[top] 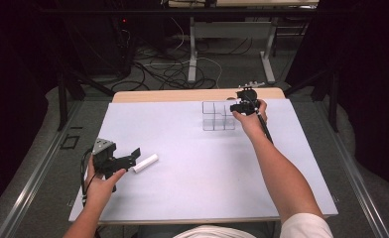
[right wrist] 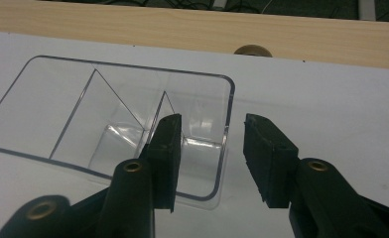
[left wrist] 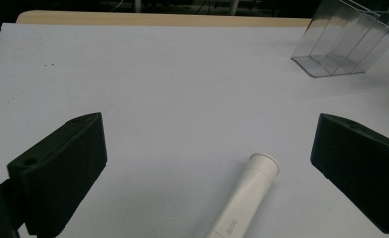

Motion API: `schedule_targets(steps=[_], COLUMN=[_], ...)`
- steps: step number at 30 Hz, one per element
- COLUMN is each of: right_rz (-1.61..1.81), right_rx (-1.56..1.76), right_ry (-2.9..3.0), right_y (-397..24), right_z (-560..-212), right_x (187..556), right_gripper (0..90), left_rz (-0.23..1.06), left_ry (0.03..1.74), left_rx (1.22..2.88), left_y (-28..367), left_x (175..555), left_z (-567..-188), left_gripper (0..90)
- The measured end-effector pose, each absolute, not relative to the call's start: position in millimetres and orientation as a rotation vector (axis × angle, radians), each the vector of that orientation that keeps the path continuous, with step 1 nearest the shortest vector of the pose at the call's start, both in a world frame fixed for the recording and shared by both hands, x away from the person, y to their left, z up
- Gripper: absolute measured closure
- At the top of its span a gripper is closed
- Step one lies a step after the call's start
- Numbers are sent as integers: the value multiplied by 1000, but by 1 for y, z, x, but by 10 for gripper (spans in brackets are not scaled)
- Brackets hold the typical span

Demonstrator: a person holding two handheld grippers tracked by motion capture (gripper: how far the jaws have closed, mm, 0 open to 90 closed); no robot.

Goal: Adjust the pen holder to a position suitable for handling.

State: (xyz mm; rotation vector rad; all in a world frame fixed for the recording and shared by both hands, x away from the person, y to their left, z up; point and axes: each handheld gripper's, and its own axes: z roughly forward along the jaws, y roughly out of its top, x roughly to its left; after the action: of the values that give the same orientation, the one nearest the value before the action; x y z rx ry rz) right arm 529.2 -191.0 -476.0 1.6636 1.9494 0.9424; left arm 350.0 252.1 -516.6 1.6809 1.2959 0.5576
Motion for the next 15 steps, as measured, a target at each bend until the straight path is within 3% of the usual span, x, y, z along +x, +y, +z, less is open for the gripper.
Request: schedule_targets(steps=[15], right_rz=[861], right_rx=[1676], right_ry=[1927], right_y=[-191], right_z=[-492], right_x=[540], right_gripper=[734], left_rz=[559], left_ry=[1300], left_rx=[1674], left_y=[254], left_x=[350], left_z=[-518], left_gripper=[16])
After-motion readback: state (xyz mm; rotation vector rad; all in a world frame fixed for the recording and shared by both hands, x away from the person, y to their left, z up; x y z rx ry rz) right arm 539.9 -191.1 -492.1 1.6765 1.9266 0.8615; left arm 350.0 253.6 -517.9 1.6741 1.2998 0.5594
